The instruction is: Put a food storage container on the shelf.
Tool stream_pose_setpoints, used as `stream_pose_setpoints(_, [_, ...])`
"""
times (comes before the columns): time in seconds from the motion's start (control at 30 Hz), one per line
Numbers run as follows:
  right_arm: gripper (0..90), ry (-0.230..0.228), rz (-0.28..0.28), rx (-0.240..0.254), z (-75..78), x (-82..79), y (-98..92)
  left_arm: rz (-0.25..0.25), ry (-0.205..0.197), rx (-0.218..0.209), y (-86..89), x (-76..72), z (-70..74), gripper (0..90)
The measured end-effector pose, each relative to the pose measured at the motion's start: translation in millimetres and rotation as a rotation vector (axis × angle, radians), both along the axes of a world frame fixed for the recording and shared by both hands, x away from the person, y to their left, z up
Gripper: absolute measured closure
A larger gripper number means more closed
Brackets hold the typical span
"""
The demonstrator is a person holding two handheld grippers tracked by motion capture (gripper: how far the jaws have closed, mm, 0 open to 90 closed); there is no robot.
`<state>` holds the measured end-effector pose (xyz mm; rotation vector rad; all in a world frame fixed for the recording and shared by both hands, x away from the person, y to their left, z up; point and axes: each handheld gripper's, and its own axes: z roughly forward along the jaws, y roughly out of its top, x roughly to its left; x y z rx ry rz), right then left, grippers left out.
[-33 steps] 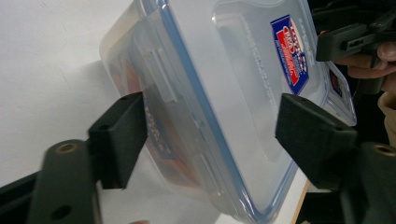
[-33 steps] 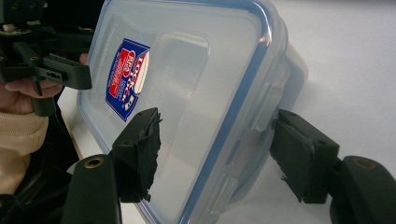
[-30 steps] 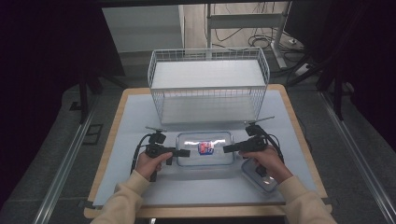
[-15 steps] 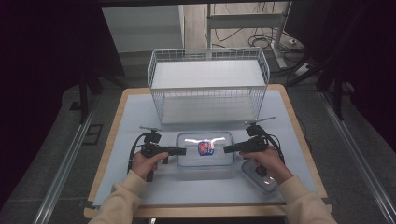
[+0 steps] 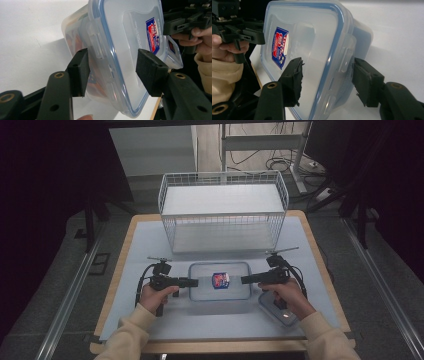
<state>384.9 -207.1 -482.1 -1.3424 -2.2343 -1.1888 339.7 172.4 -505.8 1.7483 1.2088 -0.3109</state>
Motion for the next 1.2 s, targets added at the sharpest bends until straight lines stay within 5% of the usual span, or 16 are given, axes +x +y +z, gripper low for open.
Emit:
stream_pose_setpoints(0.4, [48.9, 0.015, -0.027, 0.026, 1.8, -4.9, -3.9, 0.023, -0.021, -0.002, -1.4, -4.5, 3.5, 48.5])
stream_pose_setpoints(1.2, [50.8, -0.055, -0.035, 0.058, 10.5, -11.2, -8.3, 0.029, -0.094, 0.004, -3.1, -6.1, 18.4, 50.1])
